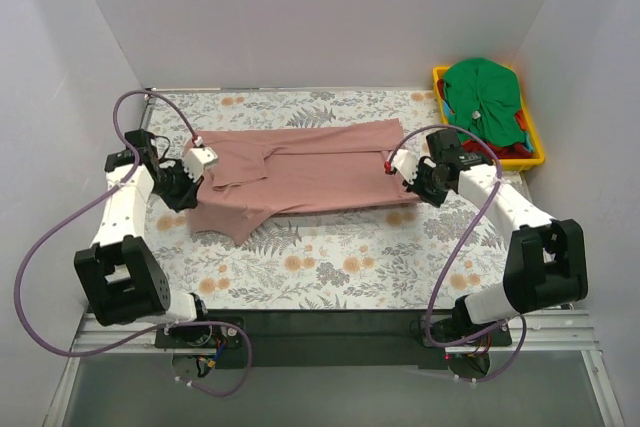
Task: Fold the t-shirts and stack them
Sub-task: Fold the tshirt
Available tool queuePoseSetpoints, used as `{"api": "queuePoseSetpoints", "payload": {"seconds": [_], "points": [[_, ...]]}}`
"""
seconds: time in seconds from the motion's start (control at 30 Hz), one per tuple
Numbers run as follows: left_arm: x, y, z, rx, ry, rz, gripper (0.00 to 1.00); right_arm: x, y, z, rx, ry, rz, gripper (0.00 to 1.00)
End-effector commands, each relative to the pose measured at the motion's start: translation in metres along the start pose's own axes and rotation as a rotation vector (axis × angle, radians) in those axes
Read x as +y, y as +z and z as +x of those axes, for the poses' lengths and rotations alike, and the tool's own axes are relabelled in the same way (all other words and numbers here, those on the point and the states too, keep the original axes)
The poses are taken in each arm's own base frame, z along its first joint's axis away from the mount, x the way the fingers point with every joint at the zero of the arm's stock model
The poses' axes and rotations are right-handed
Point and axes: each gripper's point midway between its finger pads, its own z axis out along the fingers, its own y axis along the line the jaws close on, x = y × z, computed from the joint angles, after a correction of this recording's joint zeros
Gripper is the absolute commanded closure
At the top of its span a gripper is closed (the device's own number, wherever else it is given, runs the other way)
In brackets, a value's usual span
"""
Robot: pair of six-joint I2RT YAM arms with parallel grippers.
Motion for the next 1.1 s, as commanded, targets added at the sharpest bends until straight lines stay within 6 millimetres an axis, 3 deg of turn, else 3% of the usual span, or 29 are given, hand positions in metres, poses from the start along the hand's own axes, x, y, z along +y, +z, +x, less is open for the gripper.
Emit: {"api": "queuePoseSetpoints", "payload": {"seconds": [0.0, 0.17, 0.43, 0.7, 1.0, 1.03, 1.07], "points": [[0.023, -0.004, -0.025, -0.064, -0.06, -0.012, 1.0, -0.029, -0.009, -0.019, -0.035, -0.028, 0.037, 0.99], [0.066, 0.006, -0.044, -0.089, -0.135, -0.052, 1.0, -0.066, -0.004, -0.039, -0.041, -0.035, 0.06, 0.99], [0.108, 0.027, -0.055, -0.098, -0.2, -0.073, 1.0, -0.104, 0.021, -0.045, -0.002, -0.047, 0.048, 0.99], [0.124, 0.051, -0.052, -0.08, -0.248, -0.073, 1.0, -0.12, 0.047, -0.049, 0.016, -0.05, 0.026, 0.99], [0.139, 0.07, -0.042, -0.051, -0.271, -0.089, 1.0, -0.135, 0.062, -0.055, 0.024, -0.046, 0.029, 0.99], [0.142, 0.072, -0.042, -0.056, -0.276, -0.095, 0.95, -0.135, 0.066, -0.053, 0.034, -0.035, 0.027, 0.99], [0.143, 0.072, -0.044, -0.06, -0.294, -0.1, 0.81, -0.14, 0.066, -0.055, 0.034, -0.027, 0.04, 0.84]]}}
